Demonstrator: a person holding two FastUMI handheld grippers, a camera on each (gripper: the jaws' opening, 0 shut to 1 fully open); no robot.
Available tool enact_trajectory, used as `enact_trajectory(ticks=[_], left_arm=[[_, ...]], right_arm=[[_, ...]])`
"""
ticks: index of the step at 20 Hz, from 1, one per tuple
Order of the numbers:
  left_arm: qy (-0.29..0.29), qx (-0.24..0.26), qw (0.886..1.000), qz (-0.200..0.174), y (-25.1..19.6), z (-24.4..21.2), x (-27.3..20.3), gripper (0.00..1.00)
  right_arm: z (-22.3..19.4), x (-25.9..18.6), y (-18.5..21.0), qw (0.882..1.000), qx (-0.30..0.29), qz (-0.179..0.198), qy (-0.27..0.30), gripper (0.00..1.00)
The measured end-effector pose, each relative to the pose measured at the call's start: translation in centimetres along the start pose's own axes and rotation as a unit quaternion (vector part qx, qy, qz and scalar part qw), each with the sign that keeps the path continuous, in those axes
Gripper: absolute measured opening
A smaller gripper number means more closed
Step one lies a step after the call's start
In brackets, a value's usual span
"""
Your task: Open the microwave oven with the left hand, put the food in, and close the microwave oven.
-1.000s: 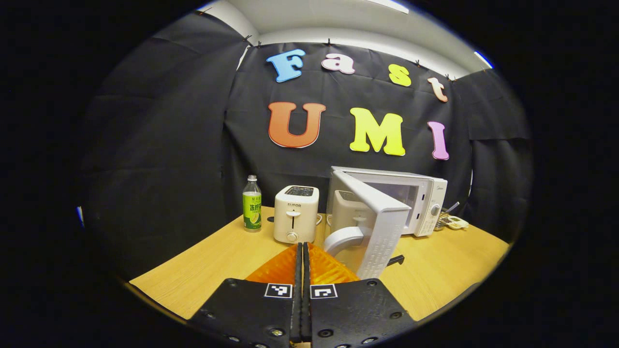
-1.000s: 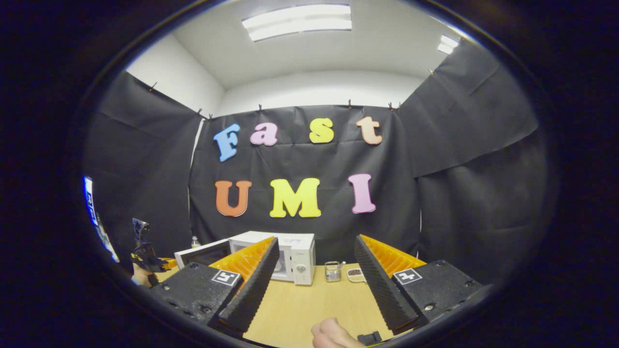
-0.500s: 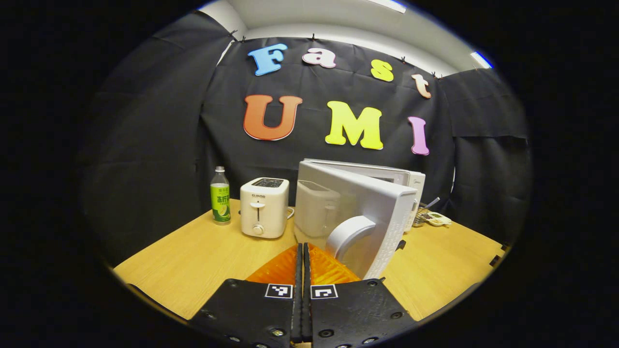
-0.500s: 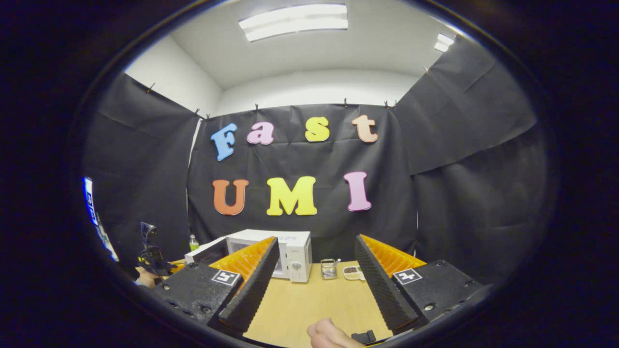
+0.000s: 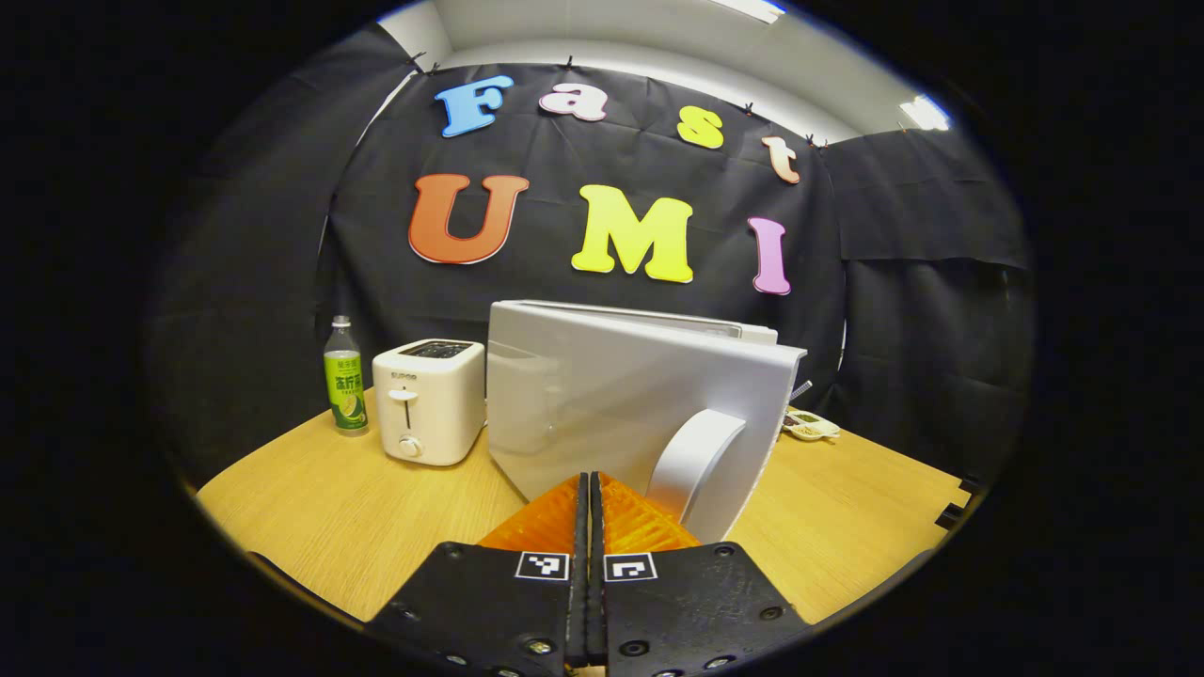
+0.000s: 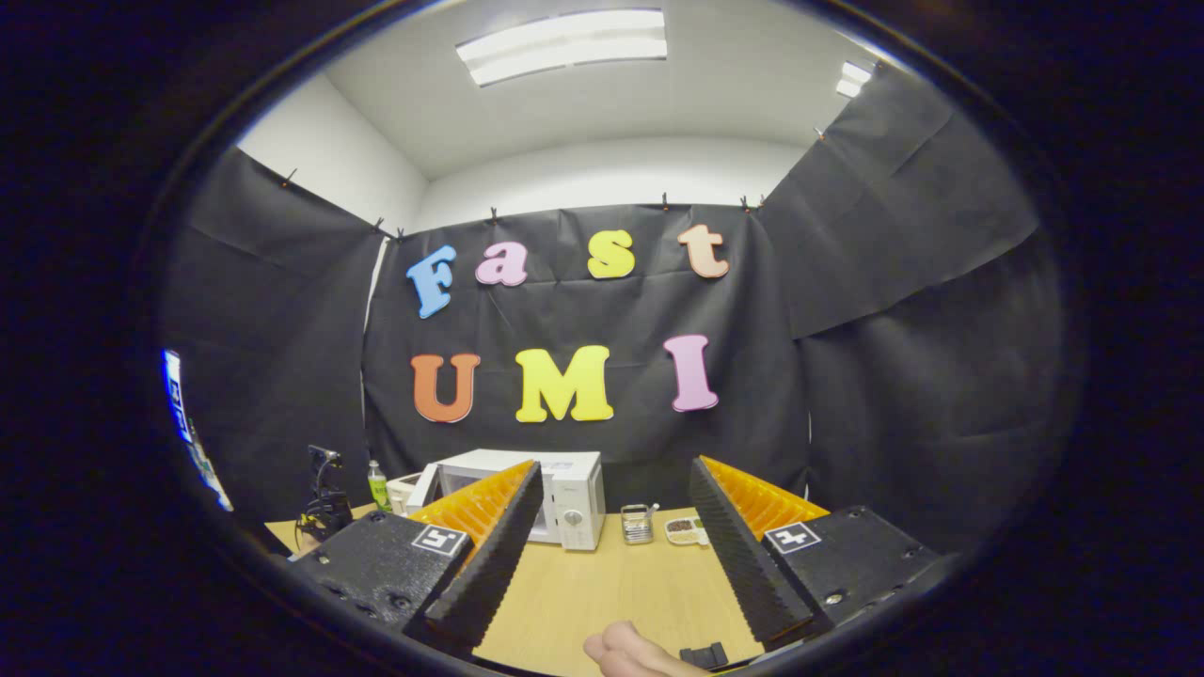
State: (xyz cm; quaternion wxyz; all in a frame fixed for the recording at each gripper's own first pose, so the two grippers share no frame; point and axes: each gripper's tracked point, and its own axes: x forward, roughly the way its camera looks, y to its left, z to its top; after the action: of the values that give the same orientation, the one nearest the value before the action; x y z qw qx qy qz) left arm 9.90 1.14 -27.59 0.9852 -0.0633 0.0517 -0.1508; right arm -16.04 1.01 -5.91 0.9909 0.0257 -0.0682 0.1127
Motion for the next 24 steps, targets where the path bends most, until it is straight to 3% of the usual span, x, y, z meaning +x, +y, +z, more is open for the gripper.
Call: enact_trajectory(ticks=[5,6,7,9,15,19,24], left_arm=[[-0.012,-0.008,0.997,-0.074,-4.6,0.3,4.4,0.00],[-0.026,-0.005,0.996,-0.087,-5.5,0.9,5.2,0.12],[-0.038,-0.002,0.995,-0.096,-6.3,1.3,6.0,0.00],[-0.047,0.002,0.993,-0.105,-7.5,2.0,7.7,0.00],[-0.022,0.007,0.994,-0.111,-10.8,2.2,12.6,0.00],[-0.003,0.021,0.996,-0.090,-11.9,1.7,16.1,0.00],[0.007,0.001,0.997,-0.073,-12.4,1.2,19.8,0.00]], right_arm=[[-0.4,-0.1,-1.3,1.000,0.002,-0.009,0.001,0.99],[-0.5,0.0,-1.4,1.000,0.004,-0.009,0.001,1.00],[-0.6,0.1,-1.5,1.000,0.006,-0.008,0.002,1.00],[-0.9,0.3,-1.6,1.000,0.008,-0.005,0.004,1.00],[-1.7,0.7,-2.7,1.000,0.016,-0.007,0.004,0.99],[-2.9,1.1,-3.8,1.000,0.018,-0.008,0.014,1.00],[-4.1,1.6,-5.4,0.999,0.025,-0.016,0.025,1.00]])
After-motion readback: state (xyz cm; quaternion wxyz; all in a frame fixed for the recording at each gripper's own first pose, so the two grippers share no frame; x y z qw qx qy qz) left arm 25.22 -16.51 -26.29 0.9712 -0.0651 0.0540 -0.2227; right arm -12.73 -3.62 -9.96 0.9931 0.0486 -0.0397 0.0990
